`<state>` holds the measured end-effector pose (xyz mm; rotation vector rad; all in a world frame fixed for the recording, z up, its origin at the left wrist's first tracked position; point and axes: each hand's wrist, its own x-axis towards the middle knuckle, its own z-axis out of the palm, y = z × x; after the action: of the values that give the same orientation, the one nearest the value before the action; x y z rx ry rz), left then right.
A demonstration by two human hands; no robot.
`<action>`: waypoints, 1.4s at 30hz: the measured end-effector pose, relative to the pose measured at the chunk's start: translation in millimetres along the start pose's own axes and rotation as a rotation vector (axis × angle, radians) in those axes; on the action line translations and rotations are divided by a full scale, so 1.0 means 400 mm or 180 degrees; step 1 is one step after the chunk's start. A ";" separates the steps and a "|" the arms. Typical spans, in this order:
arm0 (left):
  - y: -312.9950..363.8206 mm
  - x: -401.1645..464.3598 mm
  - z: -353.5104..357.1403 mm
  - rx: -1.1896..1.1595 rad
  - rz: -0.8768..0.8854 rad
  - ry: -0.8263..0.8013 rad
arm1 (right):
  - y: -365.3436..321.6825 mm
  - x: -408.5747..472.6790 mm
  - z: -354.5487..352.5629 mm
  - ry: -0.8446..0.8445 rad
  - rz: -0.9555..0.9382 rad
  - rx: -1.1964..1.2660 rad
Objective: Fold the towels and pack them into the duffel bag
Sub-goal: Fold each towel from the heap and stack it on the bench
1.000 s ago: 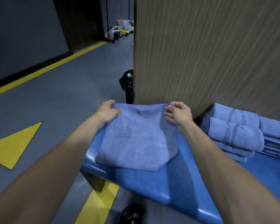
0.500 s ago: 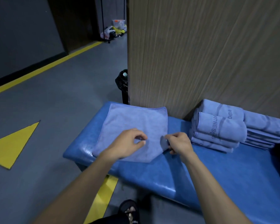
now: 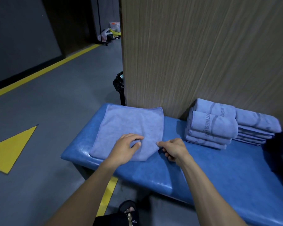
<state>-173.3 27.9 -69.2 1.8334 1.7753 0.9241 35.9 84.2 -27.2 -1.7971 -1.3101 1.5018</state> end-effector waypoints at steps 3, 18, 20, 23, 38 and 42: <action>0.001 0.000 0.003 -0.0028 -0.0007 0.0020 | -0.003 0.004 0.002 -0.0017 -0.0053 -0.0088; -0.008 0.005 0.018 0.0047 -0.0125 0.0010 | 0.000 -0.003 0.020 -0.0232 -0.0802 0.1407; -0.007 0.005 0.019 0.0052 -0.0130 -0.0007 | -0.002 -0.006 0.016 -0.0410 -0.0681 0.1329; -0.007 0.006 0.021 0.0077 -0.0118 0.0002 | 0.000 -0.014 0.002 -0.0805 -0.0388 0.1153; 0.004 0.006 0.016 -0.0011 -0.0247 -0.0021 | -0.011 -0.037 -0.062 -0.1417 -0.0827 0.0693; 0.004 0.005 0.017 0.0022 -0.0219 -0.0029 | -0.004 -0.045 -0.082 -0.1630 -0.0559 -0.0423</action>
<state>-167.6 30.7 -72.3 1.7661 1.8263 0.8830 66.5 76.6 -6.8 -1.3667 -1.7910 1.8828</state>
